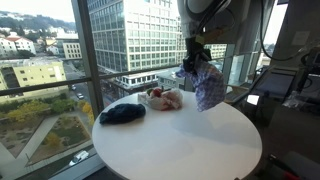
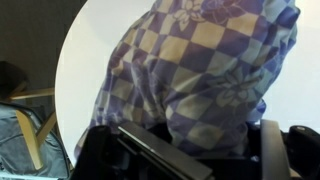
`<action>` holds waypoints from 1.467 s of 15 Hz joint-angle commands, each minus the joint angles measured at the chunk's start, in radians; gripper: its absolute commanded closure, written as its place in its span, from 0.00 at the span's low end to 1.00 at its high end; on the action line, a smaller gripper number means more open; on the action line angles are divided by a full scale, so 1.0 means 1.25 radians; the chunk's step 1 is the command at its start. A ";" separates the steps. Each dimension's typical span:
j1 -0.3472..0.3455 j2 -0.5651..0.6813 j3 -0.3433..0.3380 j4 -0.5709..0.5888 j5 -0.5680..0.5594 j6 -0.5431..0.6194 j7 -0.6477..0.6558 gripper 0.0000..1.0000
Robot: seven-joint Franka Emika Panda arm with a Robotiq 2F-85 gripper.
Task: Use the shirt to touch and pick up the grey object on the table
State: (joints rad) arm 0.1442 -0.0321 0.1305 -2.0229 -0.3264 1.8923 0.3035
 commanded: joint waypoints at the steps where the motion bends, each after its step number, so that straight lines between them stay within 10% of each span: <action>1: -0.004 -0.044 0.002 -0.046 0.024 0.076 -0.029 0.77; 15: 0.013 0.166 -0.009 -0.114 -0.089 0.477 0.071 0.77; 22: 0.028 0.290 -0.048 -0.111 -0.048 0.520 0.041 0.77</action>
State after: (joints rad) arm 0.1566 0.2895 0.0963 -2.1785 -0.4125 2.5272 0.3727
